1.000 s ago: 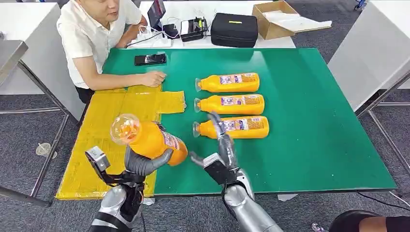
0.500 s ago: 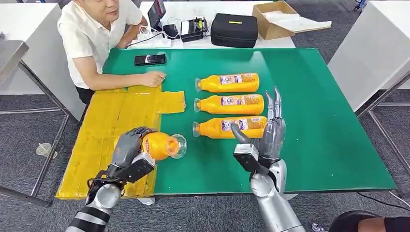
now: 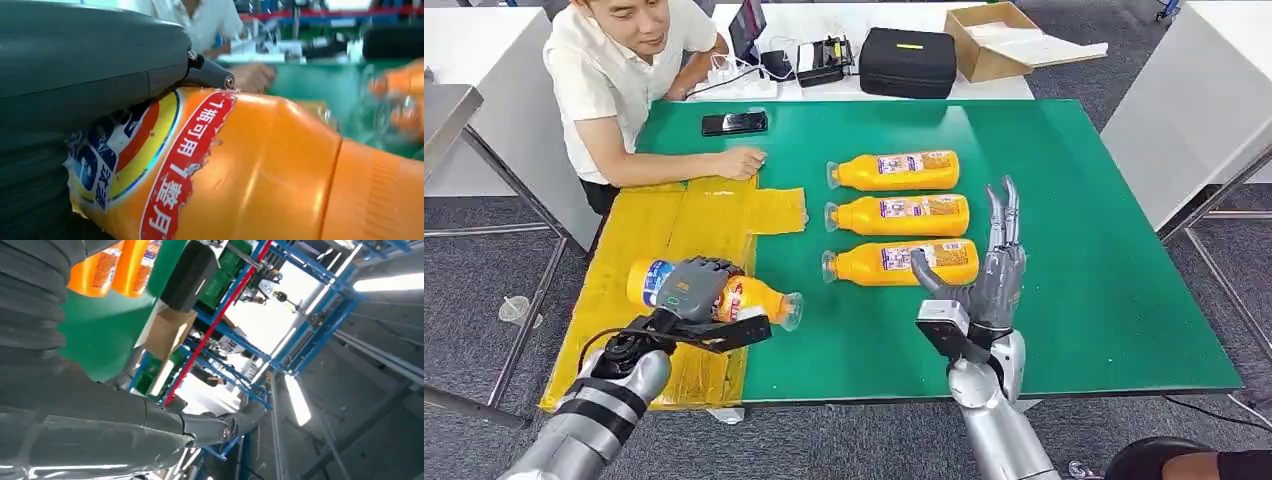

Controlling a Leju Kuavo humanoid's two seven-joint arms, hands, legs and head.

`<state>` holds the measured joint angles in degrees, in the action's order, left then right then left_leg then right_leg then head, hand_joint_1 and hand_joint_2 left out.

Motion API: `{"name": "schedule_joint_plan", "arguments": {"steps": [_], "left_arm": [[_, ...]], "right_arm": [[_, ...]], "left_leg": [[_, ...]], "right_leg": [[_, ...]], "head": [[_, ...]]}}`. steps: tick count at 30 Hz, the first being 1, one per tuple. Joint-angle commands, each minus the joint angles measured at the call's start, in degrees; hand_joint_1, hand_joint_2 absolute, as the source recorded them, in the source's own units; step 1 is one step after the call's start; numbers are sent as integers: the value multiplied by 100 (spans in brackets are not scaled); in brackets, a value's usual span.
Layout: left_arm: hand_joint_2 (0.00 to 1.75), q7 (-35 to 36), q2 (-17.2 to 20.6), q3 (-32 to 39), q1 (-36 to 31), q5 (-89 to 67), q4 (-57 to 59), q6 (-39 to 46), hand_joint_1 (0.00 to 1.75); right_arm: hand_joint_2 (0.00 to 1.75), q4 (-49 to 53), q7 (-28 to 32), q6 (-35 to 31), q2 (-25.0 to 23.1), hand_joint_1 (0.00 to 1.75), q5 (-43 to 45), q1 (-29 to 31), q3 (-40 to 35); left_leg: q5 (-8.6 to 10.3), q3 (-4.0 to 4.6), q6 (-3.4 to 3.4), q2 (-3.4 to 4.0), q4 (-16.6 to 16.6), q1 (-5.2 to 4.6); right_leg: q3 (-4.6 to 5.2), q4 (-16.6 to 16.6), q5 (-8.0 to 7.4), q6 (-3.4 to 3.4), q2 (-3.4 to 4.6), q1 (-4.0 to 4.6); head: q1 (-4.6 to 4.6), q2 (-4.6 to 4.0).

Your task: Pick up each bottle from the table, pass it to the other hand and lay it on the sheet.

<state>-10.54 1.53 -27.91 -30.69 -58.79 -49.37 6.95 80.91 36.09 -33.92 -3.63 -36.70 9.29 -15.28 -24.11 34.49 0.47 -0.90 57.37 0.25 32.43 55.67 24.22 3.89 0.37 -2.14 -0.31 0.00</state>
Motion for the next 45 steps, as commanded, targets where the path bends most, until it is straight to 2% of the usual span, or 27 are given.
{"name": "schedule_joint_plan", "arguments": {"steps": [1, 7, 13, 14, 15, 16, 29, 37, 41, 45], "left_arm": [[175, -171, -208, -288, -861, 262, 1748, -175, 175], [175, -223, -245, -102, -965, 717, 2040, -635, 175], [175, 90, -351, -195, -1274, 790, 2476, -878, 175], [175, 134, -361, -199, -1313, 807, 2506, -943, 145], [175, 184, -366, -163, -1351, 887, 2542, -1066, 54], [175, 196, -362, -148, -1364, 929, 2548, -1116, 0], [175, -38, -76, -605, -1896, 1204, 2570, -2351, 0], [175, -182, -23, -654, -1737, 1548, 2161, -1912, 0], [175, -415, 33, -576, -1621, 1953, 1671, -1682, 0], [175, -414, 55, -581, -1592, 1981, 1585, -1686, 0]], "right_arm": [[175, -298, 55, 6, 105, 0, 121, 326, -323], [175, -482, 147, 186, 87, 0, 395, 429, -363], [175, -606, 193, 343, 32, 0, 543, 485, -426], [175, -628, 196, 389, 39, 0, 578, 481, -428], [175, -645, 211, 402, 48, 0, 594, 481, -428], [175, -644, 227, 408, 46, 0, 627, 476, -419], [175, -949, 391, 737, 70, 0, 966, 620, -324], [175, -922, 391, 699, 159, 0, 959, 549, -334], [175, -1044, 372, 523, 256, 0, 576, 597, -397], [175, -1084, 375, 531, 258, 0, 575, 613, -393]], "left_leg": [[-2, -4, 0, 4, 4, 5], [-2, 2, -1, 6, 4, 4], [-4, 0, -3, 11, 8, 12], [0, 4, -3, 7, 6, 8], [-2, 1, -4, 10, 10, 13], [-2, 0, -5, 12, 8, 14], [3, 10, -7, 10, 10, 13], [-1, 5, -7, 10, 11, 17], [6, 13, -6, 1, 6, 8], [4, 9, -6, 5, 4, 8]], "right_leg": [[-8, -2, 1, -16, -4, 8], [-1, 0, 1, -13, -1, 6], [-7, -2, -2, -23, 1, 16], [-1, -1, -2, -17, -1, 12], [-5, 0, -1, -25, -1, 18], [-6, -2, -2, -27, 0, 19], [3, 6, -4, -18, 3, 17], [-4, 3, -1, -25, 0, 23], [7, 4, -2, -12, -4, 11], [3, 2, -2, -14, 0, 12]], "head": [[0, 0], [-2, 0], [-2, 0], [-2, 0], [-2, 0], [-2, 0], [-2, 0], [0, 0], [-2, 0], [-2, 0]]}}
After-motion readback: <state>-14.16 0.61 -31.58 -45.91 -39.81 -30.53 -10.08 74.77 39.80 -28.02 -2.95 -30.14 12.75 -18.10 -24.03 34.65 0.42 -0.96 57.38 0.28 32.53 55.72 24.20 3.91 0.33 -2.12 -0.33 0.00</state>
